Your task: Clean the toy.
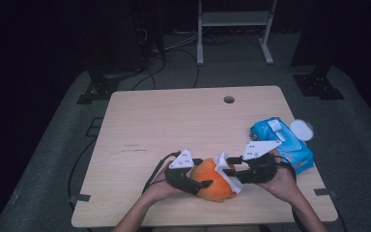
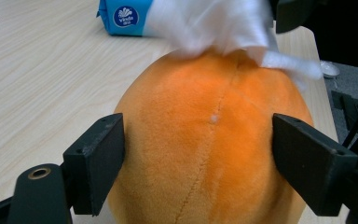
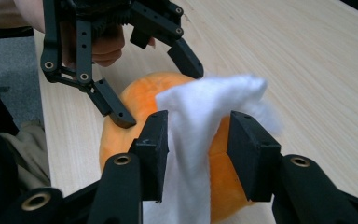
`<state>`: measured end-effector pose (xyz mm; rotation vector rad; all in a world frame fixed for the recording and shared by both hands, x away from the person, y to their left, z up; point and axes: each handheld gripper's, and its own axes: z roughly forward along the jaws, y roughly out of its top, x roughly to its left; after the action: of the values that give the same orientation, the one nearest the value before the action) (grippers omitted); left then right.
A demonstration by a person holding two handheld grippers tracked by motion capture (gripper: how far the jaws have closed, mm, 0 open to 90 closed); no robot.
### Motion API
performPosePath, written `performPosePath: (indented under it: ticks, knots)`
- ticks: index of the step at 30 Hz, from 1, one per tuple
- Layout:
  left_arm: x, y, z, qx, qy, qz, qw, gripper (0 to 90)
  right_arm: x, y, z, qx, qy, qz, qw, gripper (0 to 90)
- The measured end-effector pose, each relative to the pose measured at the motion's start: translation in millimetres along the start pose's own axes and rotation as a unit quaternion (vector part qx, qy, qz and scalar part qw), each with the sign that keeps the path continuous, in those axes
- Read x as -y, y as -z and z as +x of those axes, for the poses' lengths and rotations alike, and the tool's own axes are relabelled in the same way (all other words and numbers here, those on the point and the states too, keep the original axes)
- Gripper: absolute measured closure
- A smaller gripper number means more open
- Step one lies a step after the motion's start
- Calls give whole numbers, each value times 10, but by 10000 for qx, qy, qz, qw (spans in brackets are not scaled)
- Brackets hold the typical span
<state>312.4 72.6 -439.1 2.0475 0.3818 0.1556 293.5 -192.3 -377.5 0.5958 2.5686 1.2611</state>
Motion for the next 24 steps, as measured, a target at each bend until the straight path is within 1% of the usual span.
performPosePath:
  ticks: [4,7,8,10,11,12,14,15,16,17,18,19,20,21,24]
  knots:
    - [-3,-4,-1,5,-20,10,10000,192,-7,46,-18,50,-10,-132,9999,535]
    - [-7,-11,-18,28,-66,16,10000,193,-24,16,-9,43,34,-266,9996,533]
    - [-8,-10,-22,46,-95,25,9999,194,-26,-24,2,84,81,-255,9996,534]
    - [-9,-12,-45,118,-219,23,9997,198,-18,-97,5,35,90,-221,9997,544]
    - [-9,-13,-56,121,-250,27,9996,204,-6,-142,-2,55,116,-144,9998,556]
    - [-9,-12,-57,129,-261,37,9996,205,12,-180,-14,60,89,-80,9999,578]
    - [-2,-8,-49,178,-243,53,9995,212,68,-240,-58,-69,-85,-24,9999,627]
    - [8,-7,-34,190,-256,55,9995,214,100,-254,-86,-160,-197,-47,9997,657]
    - [13,-7,-27,192,-205,43,9996,218,134,-259,-111,-260,-412,-89,9988,716]
    - [16,-5,-21,192,-184,50,9996,223,153,-256,-126,-251,-518,-79,9983,780]
    - [17,-3,-16,165,-166,56,9997,232,164,-254,-139,-240,-558,-73,9981,810]
    - [16,0,-12,129,-141,69,9998,242,174,-237,-161,-261,-674,-69,9974,827]
    - [17,5,-5,79,-89,78,9999,251,181,-220,-177,-263,-718,-50,9971,835]
    - [21,11,7,47,-36,76,10000,260,190,-198,-187,-244,-726,-5,9971,839]
    - [45,21,55,53,151,32,9999,264,271,-149,-224,-184,-767,144,9968,842]
